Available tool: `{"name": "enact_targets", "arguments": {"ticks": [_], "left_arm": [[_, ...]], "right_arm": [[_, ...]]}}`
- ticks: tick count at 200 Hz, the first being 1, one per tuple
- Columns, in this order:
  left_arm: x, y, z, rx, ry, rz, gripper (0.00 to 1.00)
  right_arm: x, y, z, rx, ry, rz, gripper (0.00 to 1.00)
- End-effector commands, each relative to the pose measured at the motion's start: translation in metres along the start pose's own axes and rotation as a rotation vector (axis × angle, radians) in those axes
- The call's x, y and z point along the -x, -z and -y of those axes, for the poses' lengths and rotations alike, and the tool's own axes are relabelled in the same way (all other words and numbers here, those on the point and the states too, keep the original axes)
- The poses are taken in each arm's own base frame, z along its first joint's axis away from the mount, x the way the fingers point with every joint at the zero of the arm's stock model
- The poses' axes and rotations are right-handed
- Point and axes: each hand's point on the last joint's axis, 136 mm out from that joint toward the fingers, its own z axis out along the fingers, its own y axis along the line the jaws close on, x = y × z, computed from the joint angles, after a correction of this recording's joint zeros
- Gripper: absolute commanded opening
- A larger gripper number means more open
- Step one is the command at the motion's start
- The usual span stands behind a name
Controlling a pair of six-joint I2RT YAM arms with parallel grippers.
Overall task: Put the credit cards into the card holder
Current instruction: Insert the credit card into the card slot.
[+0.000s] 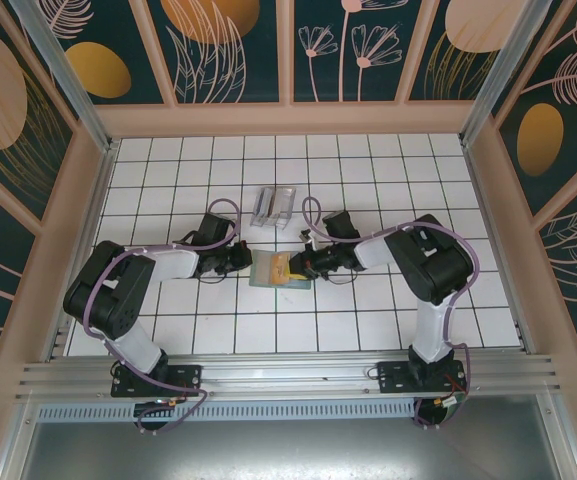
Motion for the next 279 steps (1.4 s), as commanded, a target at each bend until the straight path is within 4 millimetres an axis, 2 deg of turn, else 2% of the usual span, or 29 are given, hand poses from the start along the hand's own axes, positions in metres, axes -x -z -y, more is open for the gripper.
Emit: {"name": "enact_targets", "arguments": {"ticks": [1,32,72,89,106,143,162,181,204,229,262,279], "left_arm": [[-0.049,-0.018,-0.039,0.118,0.043,-0.153,0.08],[-0.051,-0.018,-0.041,0.119,0.045,-0.154,0.08],[-0.050,-0.018,-0.037,0.104,0.050,-0.156,0.07],[-0.050,-0.016,-0.038,0.110,0.051,-0.149,0.08],[-0.050,-0.016,-0.038,0.110,0.048,-0.148,0.08],[-0.051,-0.013,-0.039,0.112,0.061,-0.141,0.08],[-0.050,-0.011,-0.040,0.121,0.065,-0.126,0.08],[-0.050,-0.012,-0.039,0.109,0.070,-0.131,0.08],[-0.052,-0.015,-0.039,0.106,0.077,-0.141,0.07],[-0.053,-0.016,-0.037,0.095,0.077,-0.148,0.07],[-0.056,-0.016,-0.026,0.020,0.095,-0.148,0.04],[-0.059,-0.016,-0.028,0.016,0.105,-0.147,0.02]], "right_arm": [[-0.006,-0.006,0.011,-0.023,-0.033,-0.003,0.00],[-0.006,-0.001,0.010,-0.036,-0.023,0.020,0.02],[0.000,-0.007,0.004,0.023,-0.046,0.061,0.03],[0.004,-0.009,-0.002,0.033,-0.028,0.069,0.15],[0.006,-0.012,-0.007,0.015,-0.011,0.063,0.23],[0.005,-0.002,0.003,-0.132,0.000,0.090,0.42],[0.004,0.004,0.006,-0.219,0.024,0.102,0.45],[0.003,0.011,0.014,-0.327,0.027,0.123,0.46],[0.009,0.009,0.002,-0.397,0.087,0.141,0.47],[0.007,-0.001,-0.001,-0.429,0.108,0.136,0.34],[0.006,-0.017,-0.001,-0.433,0.126,0.118,0.24],[0.009,-0.027,-0.002,-0.415,0.124,0.114,0.22]]}}
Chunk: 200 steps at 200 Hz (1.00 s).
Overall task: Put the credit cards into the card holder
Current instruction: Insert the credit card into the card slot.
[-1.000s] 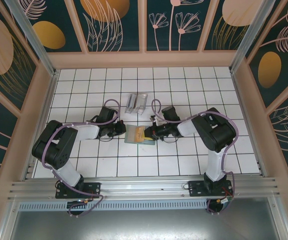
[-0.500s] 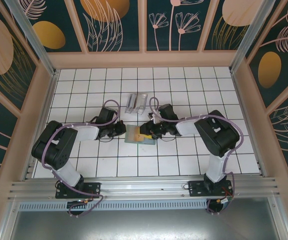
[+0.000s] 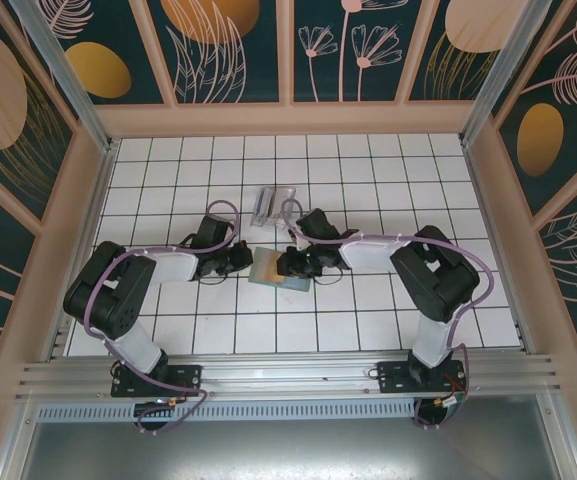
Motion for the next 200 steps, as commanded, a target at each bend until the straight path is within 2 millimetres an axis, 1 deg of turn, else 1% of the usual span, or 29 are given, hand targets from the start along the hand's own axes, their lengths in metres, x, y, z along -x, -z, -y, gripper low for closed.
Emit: {"name": "enact_targets", "arguments": {"ticks": [1,16,36,41,50,54,98,115,123,162,173,200], "left_arm": [[-0.060,-0.011,-0.034,0.072,0.080,-0.180,0.02],[-0.064,-0.010,-0.036,0.075,0.091,-0.181,0.01],[-0.067,-0.007,-0.041,0.086,0.100,-0.177,0.01],[-0.068,-0.007,-0.042,0.093,0.101,-0.176,0.01],[-0.069,-0.006,-0.044,0.101,0.103,-0.175,0.01],[-0.069,-0.006,-0.044,0.102,0.104,-0.175,0.01],[-0.071,-0.007,-0.047,0.109,0.107,-0.179,0.00],[-0.072,-0.008,-0.047,0.107,0.104,-0.182,0.00],[-0.071,-0.008,-0.048,0.110,0.103,-0.182,0.00],[-0.071,-0.008,-0.043,0.083,0.100,-0.181,0.00],[-0.071,-0.008,-0.040,0.064,0.103,-0.181,0.00],[-0.073,-0.009,-0.032,0.018,0.108,-0.177,0.00]], "right_arm": [[0.005,-0.012,-0.002,-0.018,0.001,-0.001,0.22],[0.008,-0.018,-0.002,-0.009,-0.023,0.002,0.22],[0.008,-0.019,-0.005,0.014,-0.047,0.001,0.22],[0.009,-0.018,-0.006,0.012,-0.047,0.004,0.25],[0.009,-0.014,-0.003,-0.008,-0.049,0.010,0.31],[0.008,-0.012,-0.002,-0.020,-0.050,0.011,0.32],[0.006,0.005,0.008,-0.113,-0.044,0.033,0.38],[0.006,0.006,0.013,-0.136,-0.055,0.037,0.37],[0.005,0.005,0.012,-0.135,-0.052,0.032,0.33],[0.008,-0.001,0.005,-0.129,-0.031,0.039,0.23],[0.009,-0.003,0.004,-0.133,-0.020,0.039,0.23],[0.017,-0.013,-0.005,-0.103,0.015,0.045,0.22]]}}
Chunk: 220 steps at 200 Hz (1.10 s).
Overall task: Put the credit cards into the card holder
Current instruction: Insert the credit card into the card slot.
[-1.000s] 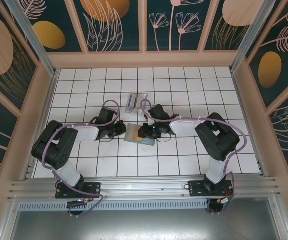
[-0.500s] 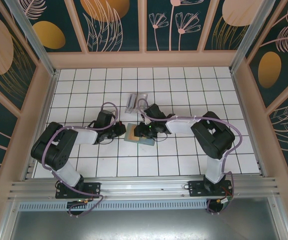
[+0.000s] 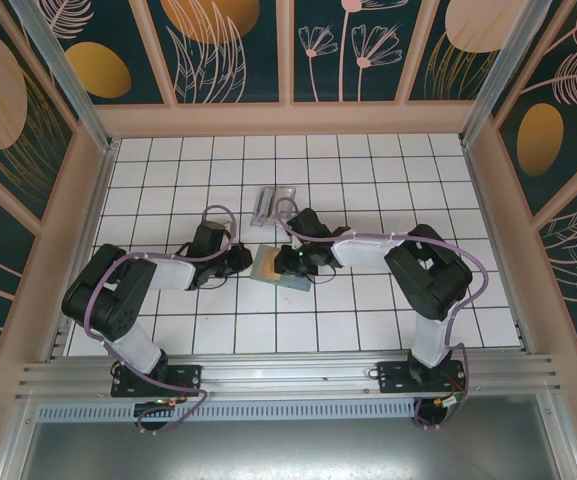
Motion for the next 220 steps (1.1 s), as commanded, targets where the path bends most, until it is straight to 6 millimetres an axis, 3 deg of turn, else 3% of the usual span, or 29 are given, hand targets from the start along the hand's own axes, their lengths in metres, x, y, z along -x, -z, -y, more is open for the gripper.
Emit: {"name": "enact_targets", "arguments": {"ticks": [1,38,81,129,158,192,220], "left_arm": [[-0.072,-0.004,-0.035,0.083,0.096,-0.233,0.00],[-0.077,-0.004,-0.030,0.051,0.106,-0.236,0.00],[-0.080,-0.005,-0.032,0.052,0.113,-0.243,0.00],[-0.078,0.000,-0.046,0.136,0.108,-0.221,0.00],[-0.061,0.006,-0.035,0.127,0.079,-0.170,0.03],[-0.054,0.006,-0.028,0.109,0.072,-0.149,0.04],[-0.055,0.004,-0.026,0.093,0.076,-0.156,0.05]], "right_arm": [[0.007,-0.010,-0.007,-0.009,0.045,0.005,0.22],[0.013,-0.019,-0.022,-0.003,0.097,0.004,0.24],[0.016,-0.018,-0.028,0.009,0.117,0.004,0.33],[0.007,0.004,-0.012,-0.088,0.117,0.008,0.42],[-0.007,0.023,-0.002,-0.116,0.113,0.000,0.45],[-0.008,0.048,0.016,-0.183,0.071,0.076,0.48],[-0.008,0.051,0.031,-0.145,-0.019,0.086,0.51]]}}
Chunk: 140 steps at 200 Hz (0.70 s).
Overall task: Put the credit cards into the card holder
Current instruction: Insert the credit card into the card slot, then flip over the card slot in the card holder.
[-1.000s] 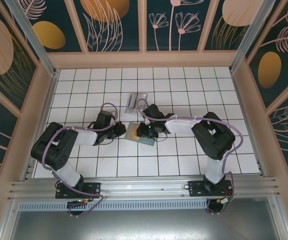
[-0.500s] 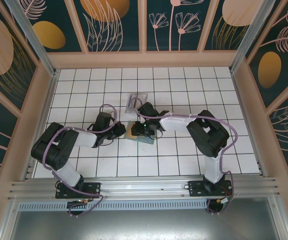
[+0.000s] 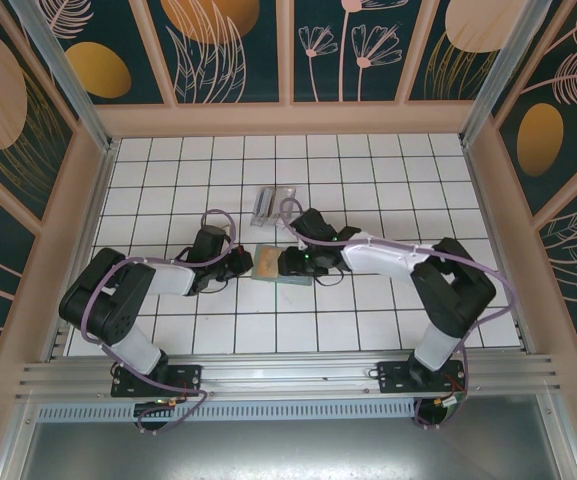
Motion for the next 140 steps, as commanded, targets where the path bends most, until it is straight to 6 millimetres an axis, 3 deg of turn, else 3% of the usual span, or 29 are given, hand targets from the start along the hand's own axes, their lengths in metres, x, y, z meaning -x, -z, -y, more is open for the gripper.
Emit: {"name": "enact_targets", "arguments": {"ticks": [1,66,102,140], "left_arm": [[-0.048,0.000,-0.028,0.093,0.055,-0.171,0.05],[-0.049,0.001,-0.031,0.101,0.058,-0.172,0.06],[-0.050,0.002,-0.032,0.105,0.061,-0.164,0.06],[-0.050,0.002,-0.032,0.098,0.068,-0.164,0.05]], "right_arm": [[0.000,0.003,0.022,-0.021,-0.089,0.017,0.51],[0.002,-0.012,0.009,0.075,-0.088,-0.013,0.47],[0.008,-0.010,0.011,0.038,-0.069,-0.008,0.43],[0.003,-0.022,0.011,0.056,-0.090,-0.041,0.41]]}}
